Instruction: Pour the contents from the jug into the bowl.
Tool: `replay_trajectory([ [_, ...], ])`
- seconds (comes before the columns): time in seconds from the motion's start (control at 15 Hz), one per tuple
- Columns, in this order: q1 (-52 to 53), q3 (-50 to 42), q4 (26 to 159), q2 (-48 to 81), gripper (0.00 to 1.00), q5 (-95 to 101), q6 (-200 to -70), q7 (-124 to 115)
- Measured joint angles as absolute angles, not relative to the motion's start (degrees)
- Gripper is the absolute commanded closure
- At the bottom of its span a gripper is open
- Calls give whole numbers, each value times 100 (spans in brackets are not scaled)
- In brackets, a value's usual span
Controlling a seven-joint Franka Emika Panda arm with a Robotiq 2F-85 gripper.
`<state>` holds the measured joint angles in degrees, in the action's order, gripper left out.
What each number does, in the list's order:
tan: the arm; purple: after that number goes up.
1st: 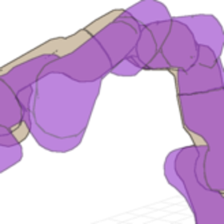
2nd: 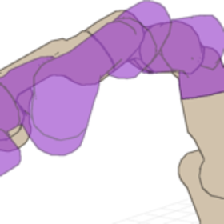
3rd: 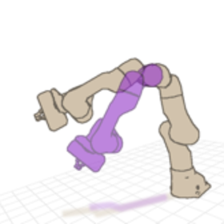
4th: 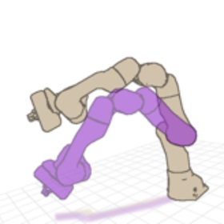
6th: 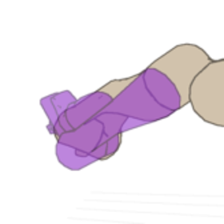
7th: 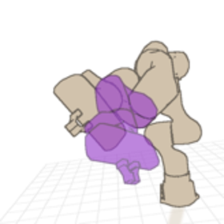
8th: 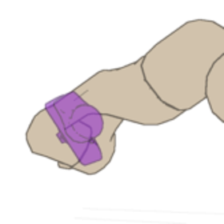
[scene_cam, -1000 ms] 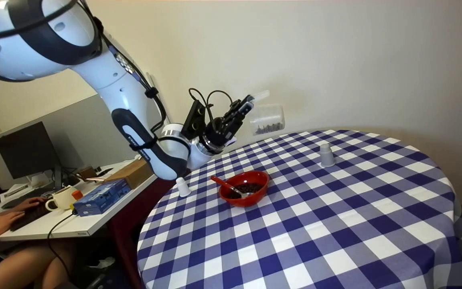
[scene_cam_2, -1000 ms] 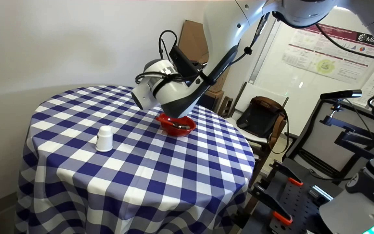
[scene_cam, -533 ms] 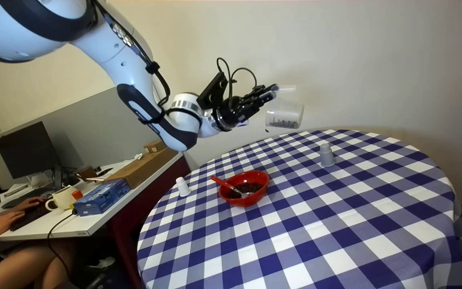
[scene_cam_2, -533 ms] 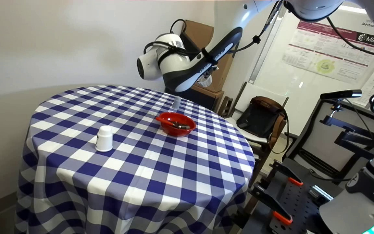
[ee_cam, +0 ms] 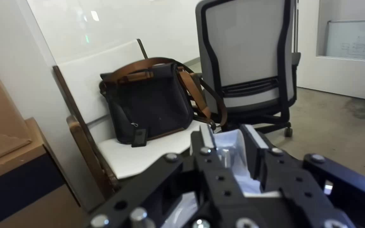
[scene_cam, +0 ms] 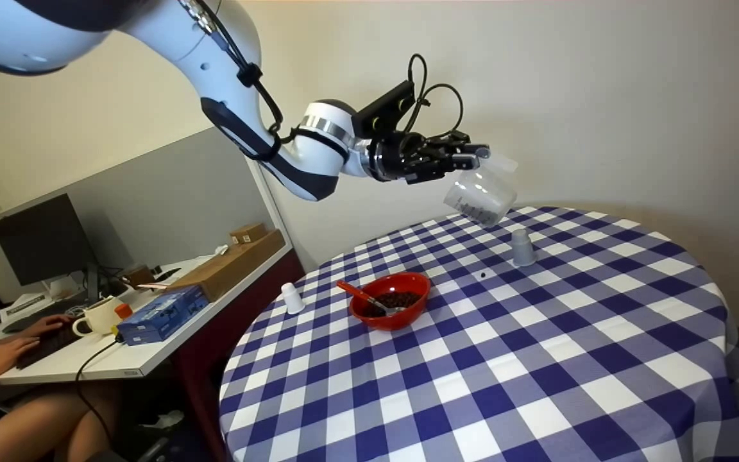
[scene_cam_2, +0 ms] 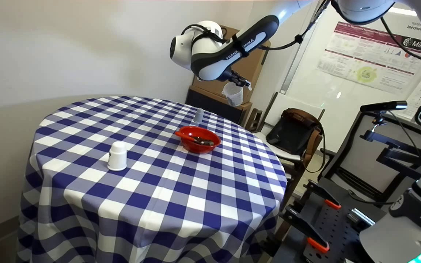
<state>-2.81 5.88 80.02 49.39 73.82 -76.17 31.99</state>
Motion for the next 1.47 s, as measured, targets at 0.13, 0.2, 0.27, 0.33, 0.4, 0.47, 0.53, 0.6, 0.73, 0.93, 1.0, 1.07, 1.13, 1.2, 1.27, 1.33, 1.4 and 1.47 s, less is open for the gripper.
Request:
replay_trajectory([
  [0.13,-377,588,7917,4940,88,6943,-7799,3488],
  [0.2,-422,589,7891,4940,88,6732,-7904,3623],
  [0.27,-468,588,7873,4941,88,6520,-8023,3754],
  [0.33,-518,589,7866,4941,88,6312,-8154,3878],
  [0.4,-569,589,7867,4942,88,6118,-8303,4008],
  [0.47,-626,589,7871,4944,88,5940,-8485,4151],
  [0.53,-690,589,7879,4946,88,5760,-8684,4309],
  [0.6,-757,589,7885,4949,89,5576,-8870,4477],
  [0.73,-898,587,7892,4958,89,5208,-9201,4833],
  [0.93,-1131,573,7908,4986,89,4597,-9584,5466],
  [1.0,-1203,564,7911,5002,89,4377,-9662,5697],
  [1.07,-1269,553,7913,5020,89,4155,-9707,5930],
  [1.13,-1321,528,7914,5039,89,3947,-9729,6143],
  [1.2,-1350,483,7913,5059,89,3779,-9735,6310],
  [1.27,-1358,420,7912,5079,89,3653,-9737,6421],
  [1.33,-1356,352,7912,5095,89,3562,-9738,6494],
  [1.4,-1347,282,7911,5104,89,3509,-9743,6519],
  [1.47,-1337,216,7911,5104,89,3492,-9753,6520],
])
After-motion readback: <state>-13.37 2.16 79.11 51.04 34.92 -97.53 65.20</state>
